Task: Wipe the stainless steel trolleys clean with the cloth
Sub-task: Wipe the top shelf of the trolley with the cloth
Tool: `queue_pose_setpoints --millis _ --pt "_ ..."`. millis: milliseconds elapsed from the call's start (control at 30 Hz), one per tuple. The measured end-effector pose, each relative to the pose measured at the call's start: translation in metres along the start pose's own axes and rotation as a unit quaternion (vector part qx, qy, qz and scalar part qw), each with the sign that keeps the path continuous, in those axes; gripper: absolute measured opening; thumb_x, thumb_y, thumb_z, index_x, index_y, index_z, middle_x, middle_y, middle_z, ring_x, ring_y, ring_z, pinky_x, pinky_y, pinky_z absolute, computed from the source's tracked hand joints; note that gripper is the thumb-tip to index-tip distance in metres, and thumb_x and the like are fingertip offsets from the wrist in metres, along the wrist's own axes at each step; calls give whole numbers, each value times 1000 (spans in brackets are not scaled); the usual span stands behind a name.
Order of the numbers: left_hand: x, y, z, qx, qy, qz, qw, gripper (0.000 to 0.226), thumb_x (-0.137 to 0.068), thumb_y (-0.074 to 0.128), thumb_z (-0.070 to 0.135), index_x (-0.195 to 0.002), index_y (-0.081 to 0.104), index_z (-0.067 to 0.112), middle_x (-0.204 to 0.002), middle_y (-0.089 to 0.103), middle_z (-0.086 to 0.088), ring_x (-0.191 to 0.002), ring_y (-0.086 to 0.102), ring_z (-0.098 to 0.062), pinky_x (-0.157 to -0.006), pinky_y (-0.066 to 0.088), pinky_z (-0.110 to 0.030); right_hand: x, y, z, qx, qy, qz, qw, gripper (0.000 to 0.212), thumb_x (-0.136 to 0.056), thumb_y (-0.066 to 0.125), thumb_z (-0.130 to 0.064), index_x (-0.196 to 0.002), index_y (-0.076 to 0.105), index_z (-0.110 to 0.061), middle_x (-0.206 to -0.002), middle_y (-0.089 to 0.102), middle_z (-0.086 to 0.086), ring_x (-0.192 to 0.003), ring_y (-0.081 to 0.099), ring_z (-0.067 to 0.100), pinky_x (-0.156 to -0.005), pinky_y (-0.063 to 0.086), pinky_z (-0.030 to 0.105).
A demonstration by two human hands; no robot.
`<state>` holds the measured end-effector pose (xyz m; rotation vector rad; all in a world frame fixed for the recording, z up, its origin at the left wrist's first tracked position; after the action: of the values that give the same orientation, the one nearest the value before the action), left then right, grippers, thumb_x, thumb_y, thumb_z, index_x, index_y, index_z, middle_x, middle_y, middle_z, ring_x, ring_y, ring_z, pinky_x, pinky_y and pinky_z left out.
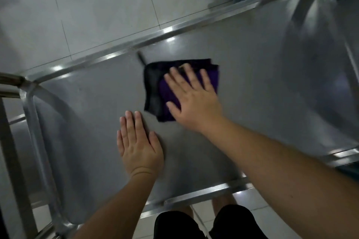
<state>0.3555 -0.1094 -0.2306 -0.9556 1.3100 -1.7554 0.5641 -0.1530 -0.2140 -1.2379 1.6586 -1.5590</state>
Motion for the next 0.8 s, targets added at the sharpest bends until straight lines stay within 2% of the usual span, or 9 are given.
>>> queue_pose_setpoints --millis 100,167,233,333,433,533,633,700,800 --pt "1 2 -1 -1 2 2 1000 71 -101 34 39 -169 20 21 -177 13 0 -163 2 -16 -132 2 -41 -21 -6 27 48 -208 -46 976 73 -101 23 -65 -166 9 -36 -173 5 -13 -161 -4 17 -129 -3 50" --pt "1 4 -2 3 5 18 1000 72 -99 36 39 -168 24 20 -176 18 -2 -163 8 -19 -131 5 -43 -36 -17 61 65 -233 -47 969 72 -100 24 -67 -165 9 -40 -173 6 -16 -161 -2 14 -129 -2 47" --pt "1 5 -3 2 8 32 999 72 -98 38 38 -166 28 18 -175 22 -4 -162 13 -22 -131 9 -45 -48 -31 104 69 -182 -32 980 74 -98 26 -67 -165 11 -41 -172 9 -16 -160 3 14 -129 1 46" --pt "1 6 -2 1 7 35 999 72 -98 38 39 -166 29 18 -175 23 -4 -162 15 -23 -131 10 -45 -61 -56 180 53 -51 -14 997 77 -94 24 -69 -165 14 -39 -173 13 -13 -161 7 17 -128 5 49" --pt "1 5 -1 -4 5 26 1000 72 -98 37 39 -167 27 19 -175 20 -2 -163 11 -21 -131 8 -43 -62 -71 247 38 84 -13 996 81 -93 16 -73 -165 3 -38 -175 3 -11 -161 0 19 -127 3 50" --pt "2 4 0 -5 2 24 1000 72 -98 36 39 -166 28 18 -175 21 -3 -163 12 -21 -131 5 -41 -55 -73 275 3 286 26 958 81 -97 11 -71 -166 -2 -31 -175 -4 -7 -161 -3 24 -128 -1 53" --pt "1 3 1 -11 0 19 1000 72 -98 35 40 -167 27 19 -176 19 -2 -163 10 -20 -131 3 -39 -58 -66 237 -48 421 60 904 82 -97 10 -65 -167 1 -25 -175 -2 0 -160 -4 30 -127 0 59" --pt "1 3 1 -15 -2 15 1000 72 -99 35 41 -167 26 19 -176 18 -2 -163 9 -19 -131 2 -38 -61 -59 184 -77 417 74 902 81 -97 16 -61 -167 7 -21 -175 3 3 -160 1 32 -126 3 61" --pt "1 2 1 -16 -2 14 1000 72 -99 36 40 -167 27 19 -176 19 -2 -163 9 -20 -131 1 -37 -53 -37 88 -47 270 61 960 79 -98 23 -59 -167 14 -21 -175 10 2 -160 6 32 -126 5 60"
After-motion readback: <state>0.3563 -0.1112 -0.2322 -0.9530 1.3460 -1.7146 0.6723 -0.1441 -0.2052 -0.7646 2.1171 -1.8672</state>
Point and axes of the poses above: each hand's wrist, its own x-axis away from the middle knuckle, its own y-axis out of the palm, z = x × y, the point moved 1 cm from there along -x, towards the middle knuckle
